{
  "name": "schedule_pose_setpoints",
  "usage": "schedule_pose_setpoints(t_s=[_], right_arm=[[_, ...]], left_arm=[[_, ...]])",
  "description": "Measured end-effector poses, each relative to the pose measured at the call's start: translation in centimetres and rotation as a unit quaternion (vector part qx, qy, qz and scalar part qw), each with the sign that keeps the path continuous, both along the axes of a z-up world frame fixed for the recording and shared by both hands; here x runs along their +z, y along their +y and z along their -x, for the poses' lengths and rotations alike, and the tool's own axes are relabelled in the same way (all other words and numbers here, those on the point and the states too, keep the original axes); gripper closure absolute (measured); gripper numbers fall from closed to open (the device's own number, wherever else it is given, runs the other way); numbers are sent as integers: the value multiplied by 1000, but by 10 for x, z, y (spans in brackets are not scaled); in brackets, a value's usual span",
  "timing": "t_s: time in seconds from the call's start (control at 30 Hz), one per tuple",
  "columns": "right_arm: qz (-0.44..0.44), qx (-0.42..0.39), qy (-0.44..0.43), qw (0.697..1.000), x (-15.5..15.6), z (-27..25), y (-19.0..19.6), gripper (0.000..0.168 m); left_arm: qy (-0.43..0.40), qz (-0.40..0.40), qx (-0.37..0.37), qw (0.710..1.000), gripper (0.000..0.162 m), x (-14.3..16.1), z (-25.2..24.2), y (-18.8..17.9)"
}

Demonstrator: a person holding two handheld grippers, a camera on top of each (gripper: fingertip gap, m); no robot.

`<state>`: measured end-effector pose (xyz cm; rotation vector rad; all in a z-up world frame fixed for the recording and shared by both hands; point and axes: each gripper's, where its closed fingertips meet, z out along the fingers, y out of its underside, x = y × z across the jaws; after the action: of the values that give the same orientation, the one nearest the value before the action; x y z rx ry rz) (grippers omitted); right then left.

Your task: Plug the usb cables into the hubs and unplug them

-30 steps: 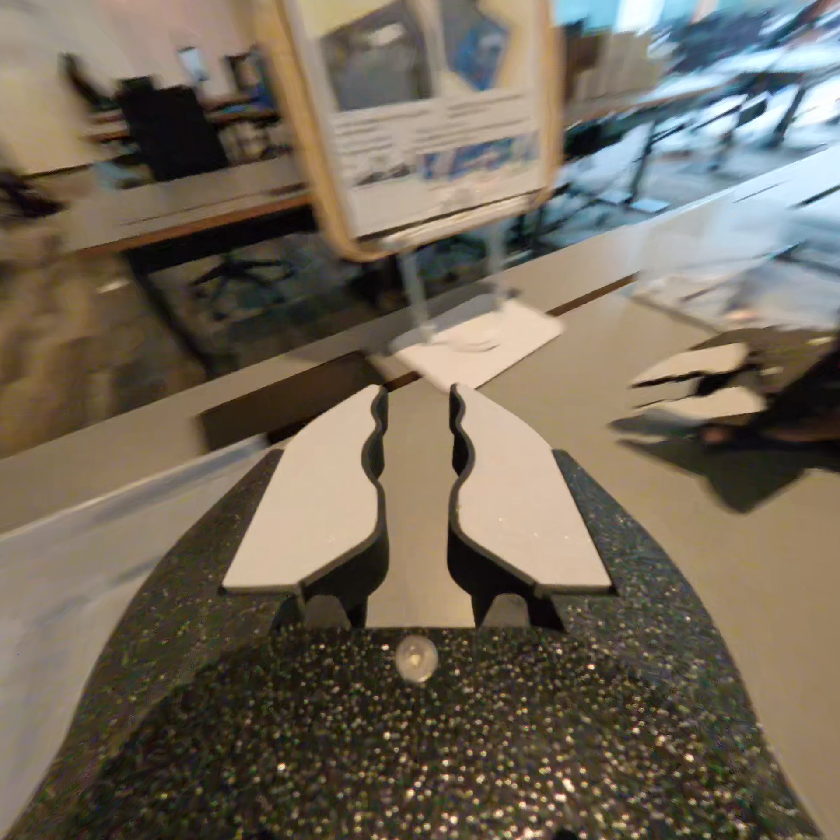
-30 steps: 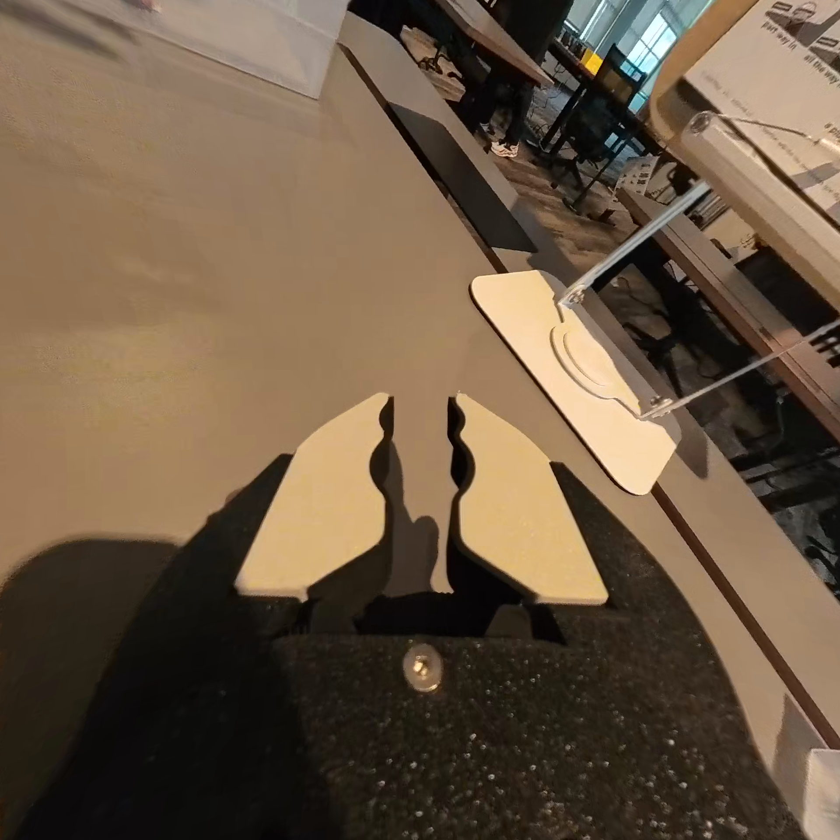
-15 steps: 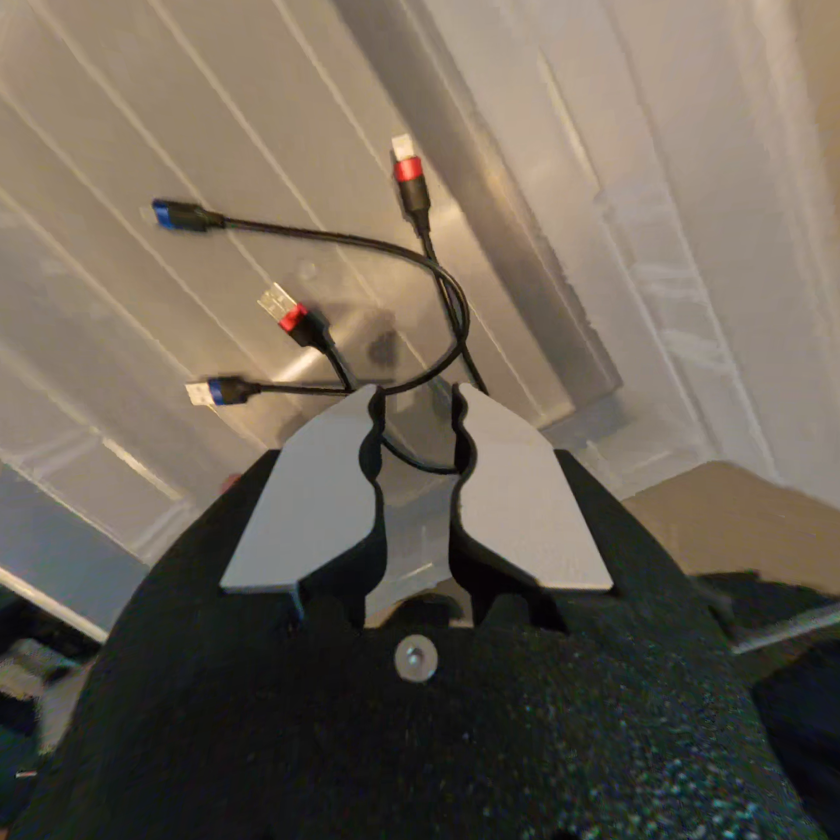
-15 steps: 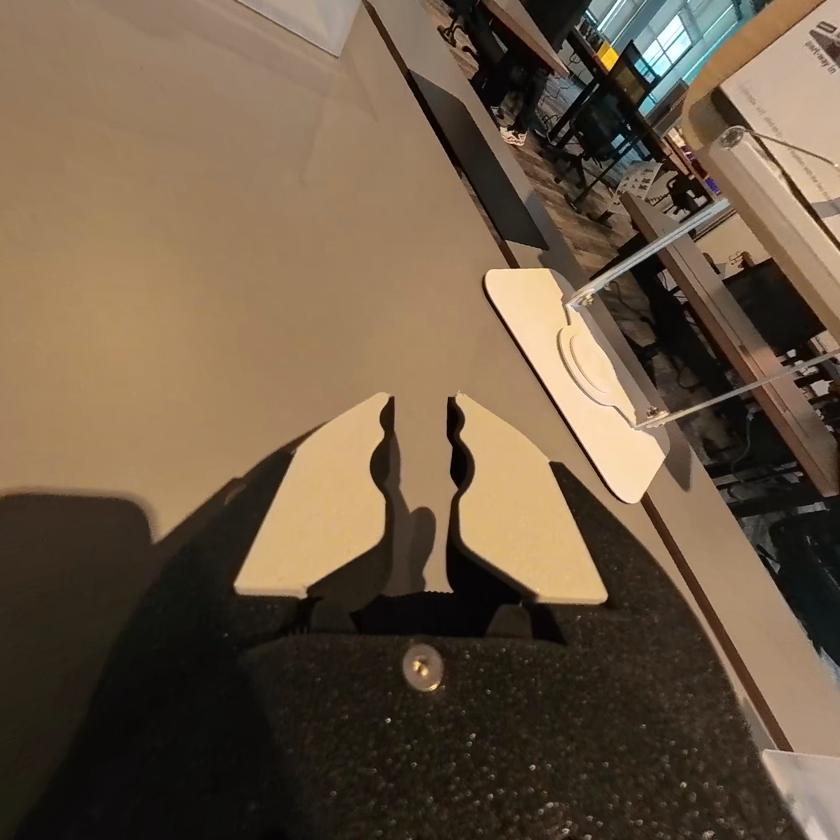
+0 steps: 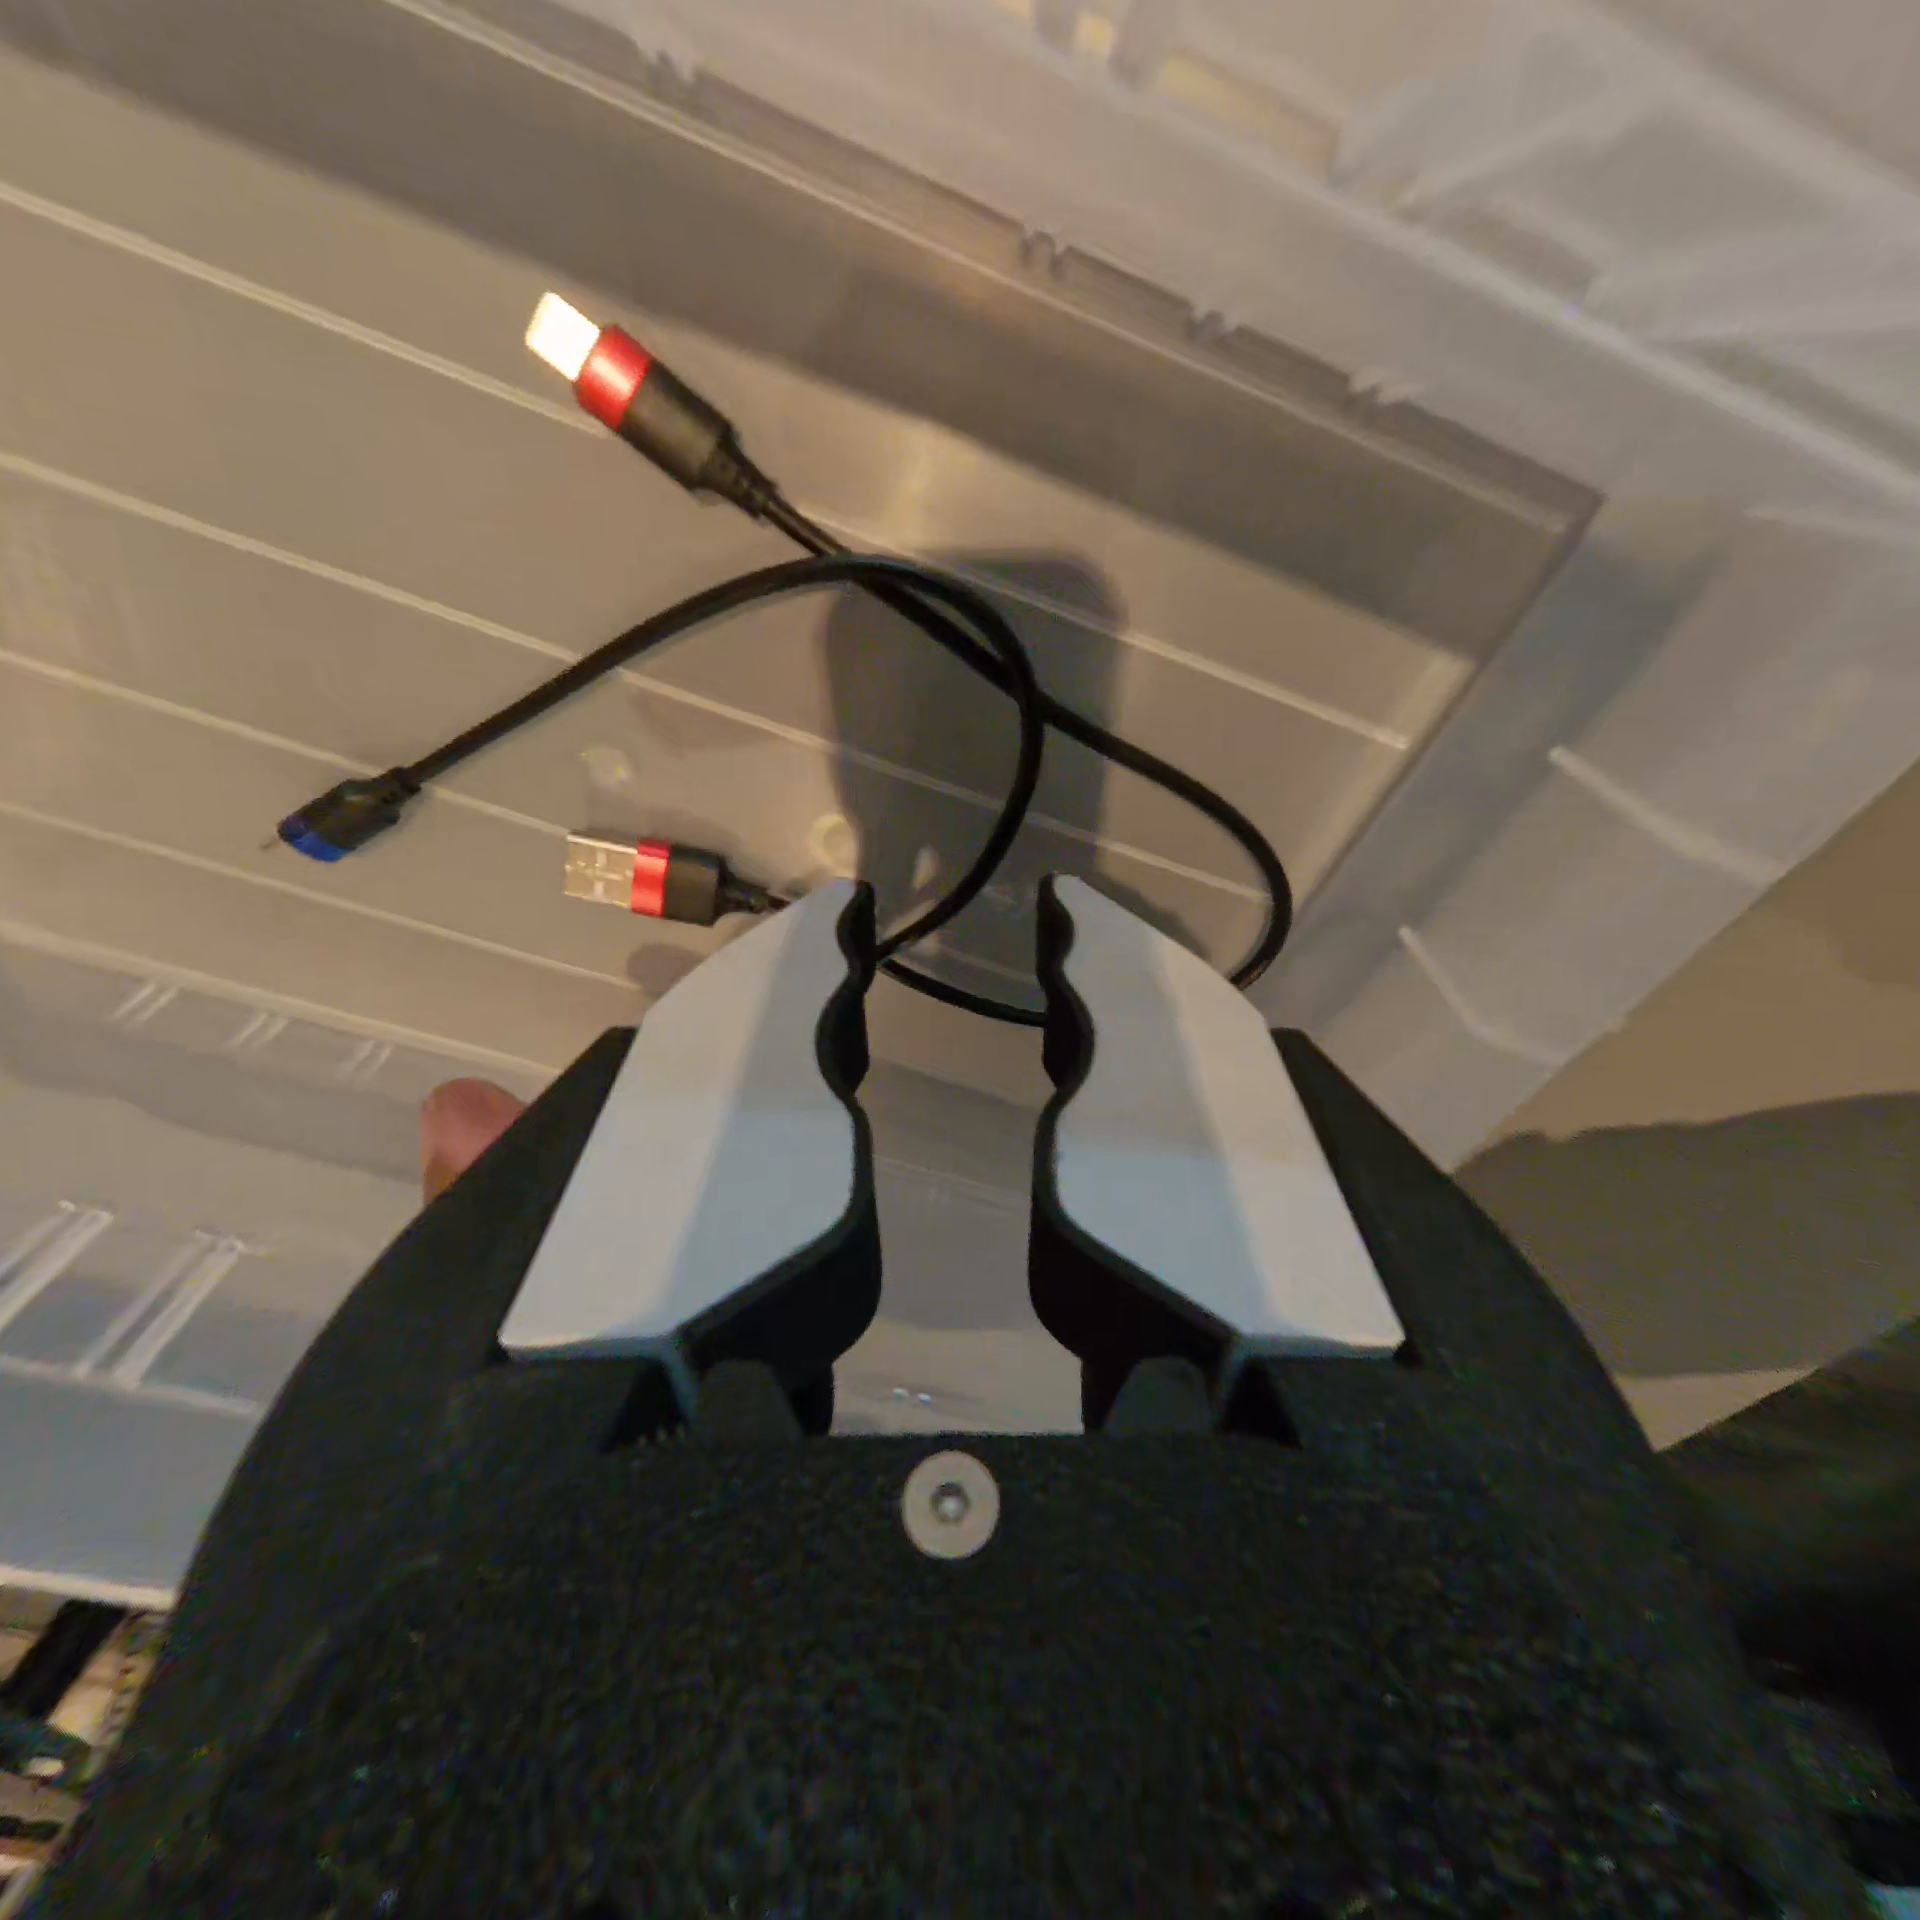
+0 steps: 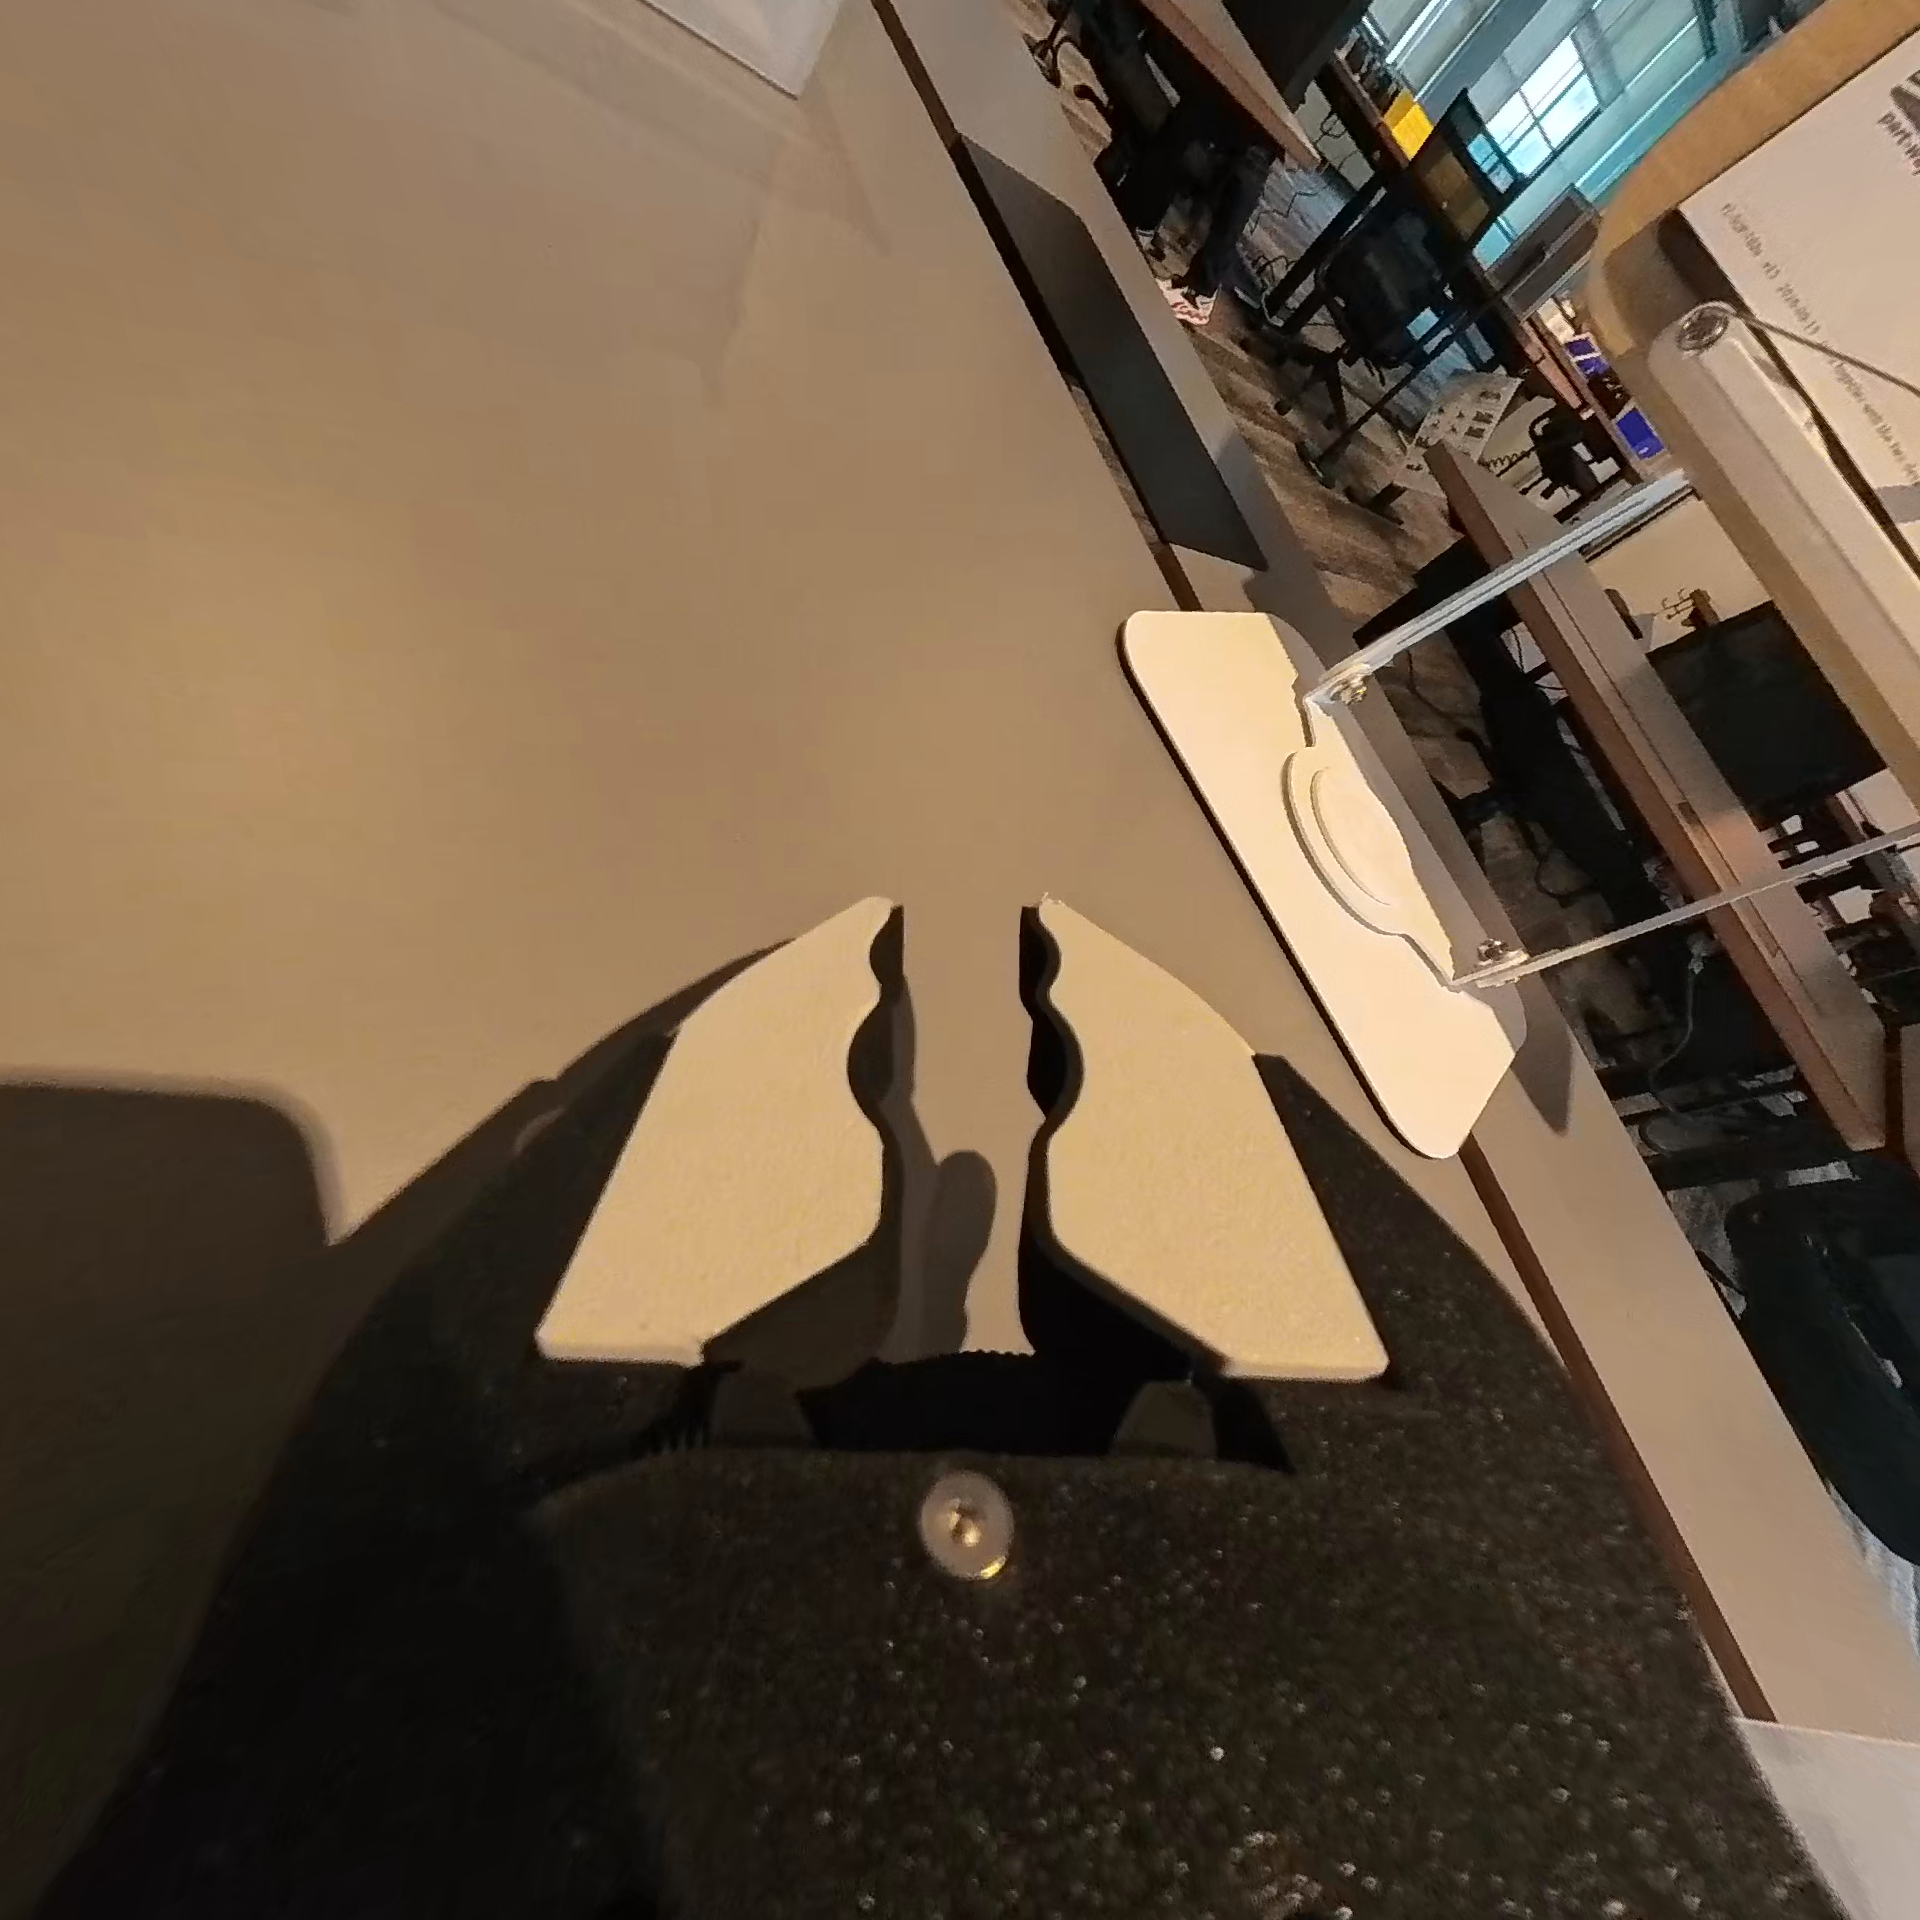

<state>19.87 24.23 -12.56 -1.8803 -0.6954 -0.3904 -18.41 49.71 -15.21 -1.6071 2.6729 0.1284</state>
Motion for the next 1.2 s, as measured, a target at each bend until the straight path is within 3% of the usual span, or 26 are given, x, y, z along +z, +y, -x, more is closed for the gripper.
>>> schedule_pose_setpoints(t_s=[0.1,0.2,0.3,0.5,0.67,0.83,0.9,1.0,1.1,1.2], right_arm=[[1,2,-4,1000,-1,1,0,147],[1,3,-5,1000,-1,1,0,148],[1,4,-6,1000,-1,2,0,148],[-2,6,-9,1000,0,2,-1,148],[-6,6,0,1000,2,2,-1,148],[-14,8,49,999,11,2,0,147],[-25,16,104,994,30,8,-1,147],[-56,70,258,962,95,38,-6,147],[-57,158,436,884,173,70,-23,146],[-93,158,450,874,217,63,-36,143]], left_arm=[[14,-8,-19,1000,136,-8,2,4],[18,28,-9,999,153,-10,6,-3],[13,35,0,999,157,-11,7,-5],[-52,24,124,991,159,5,-1,6],[-269,44,183,944,159,89,-51,2],[-499,78,145,851,159,203,-126,-43],[-578,74,88,808,159,240,-162,-78],[-657,47,9,752,159,269,-218,-138],[-703,24,-64,708,159,272,-275,-199],[-707,-12,-121,696,160,256,-322,-247]])
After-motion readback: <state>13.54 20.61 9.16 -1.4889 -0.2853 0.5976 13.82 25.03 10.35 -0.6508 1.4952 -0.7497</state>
